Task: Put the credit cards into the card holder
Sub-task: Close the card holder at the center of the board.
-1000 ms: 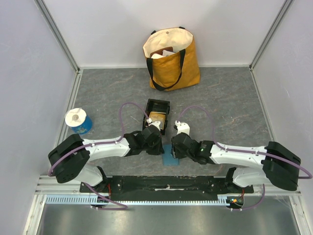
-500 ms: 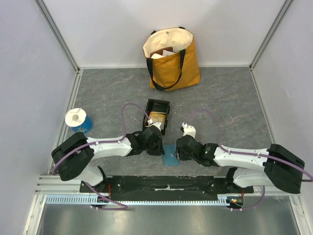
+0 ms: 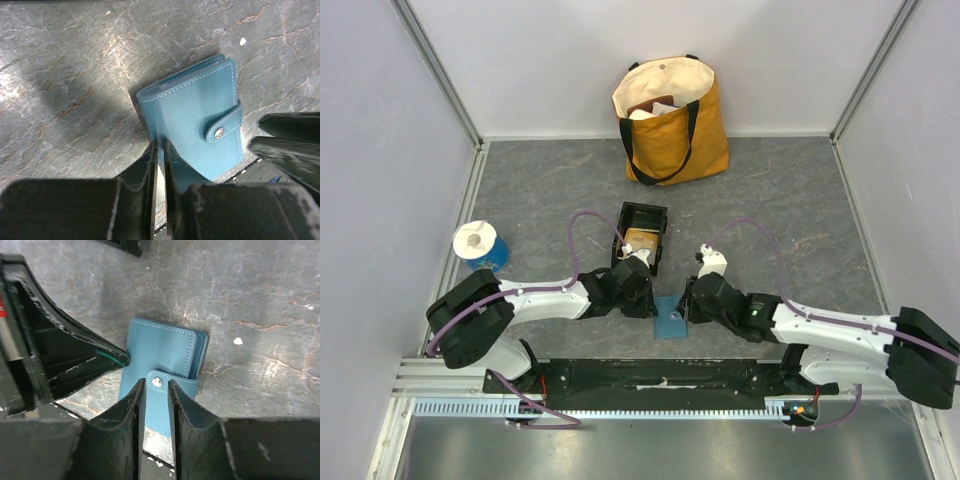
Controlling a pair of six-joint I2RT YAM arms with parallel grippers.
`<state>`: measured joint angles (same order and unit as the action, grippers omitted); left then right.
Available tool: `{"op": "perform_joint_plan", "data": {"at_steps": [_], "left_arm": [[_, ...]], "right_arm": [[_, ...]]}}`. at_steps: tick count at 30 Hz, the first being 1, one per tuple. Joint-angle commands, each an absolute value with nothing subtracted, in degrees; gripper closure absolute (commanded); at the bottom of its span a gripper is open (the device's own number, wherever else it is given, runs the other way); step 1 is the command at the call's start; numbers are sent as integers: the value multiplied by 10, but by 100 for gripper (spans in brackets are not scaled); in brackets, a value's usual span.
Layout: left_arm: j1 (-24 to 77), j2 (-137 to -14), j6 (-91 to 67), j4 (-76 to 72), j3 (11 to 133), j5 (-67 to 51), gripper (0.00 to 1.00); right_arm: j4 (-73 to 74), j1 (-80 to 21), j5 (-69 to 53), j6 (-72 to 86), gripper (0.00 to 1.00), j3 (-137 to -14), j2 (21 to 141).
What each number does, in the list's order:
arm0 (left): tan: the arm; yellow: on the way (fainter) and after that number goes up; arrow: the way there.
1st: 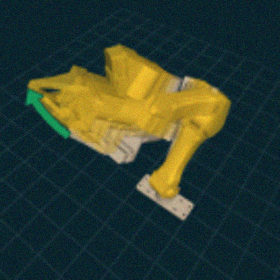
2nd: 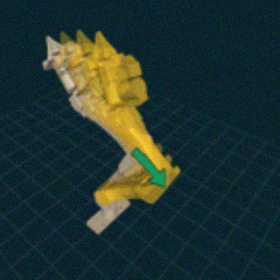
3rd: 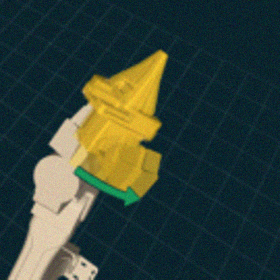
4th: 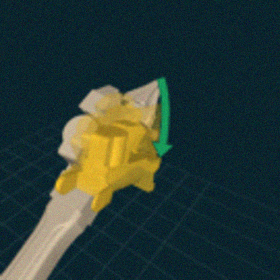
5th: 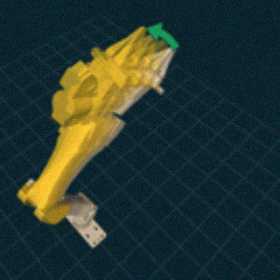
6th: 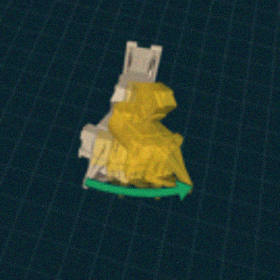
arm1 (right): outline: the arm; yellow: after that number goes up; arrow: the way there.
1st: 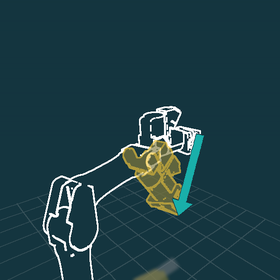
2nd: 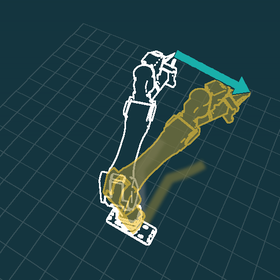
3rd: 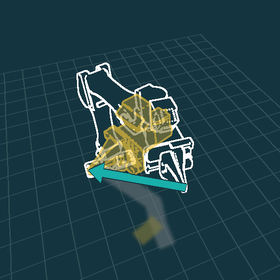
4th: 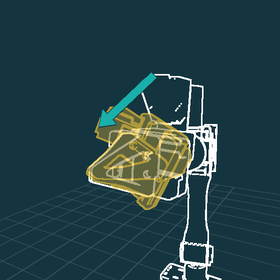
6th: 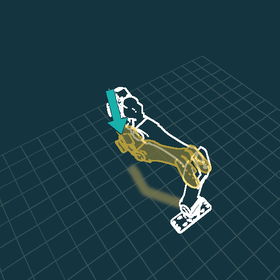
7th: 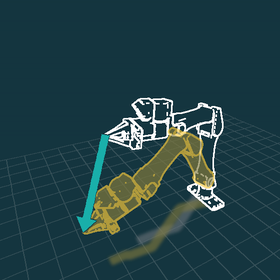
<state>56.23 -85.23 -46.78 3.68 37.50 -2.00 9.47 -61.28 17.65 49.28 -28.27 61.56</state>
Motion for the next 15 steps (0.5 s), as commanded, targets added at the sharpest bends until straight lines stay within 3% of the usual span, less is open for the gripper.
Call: {"op": "perform_joint_plan", "data": {"at_steps": [1, 7, 15], "left_arm": [[564, -862, -481, 31, 364, -23, 86], [565, -862, -476, 31, 368, -24, 86], [565, -862, -475, 30, 365, -23, 86]], "right_arm": [[70, -614, 130, 480, 72, -308, 681], [45, -620, 113, 483, 75, -313, 768], [154, -634, 162, 453, 84, -366, 805]]}}
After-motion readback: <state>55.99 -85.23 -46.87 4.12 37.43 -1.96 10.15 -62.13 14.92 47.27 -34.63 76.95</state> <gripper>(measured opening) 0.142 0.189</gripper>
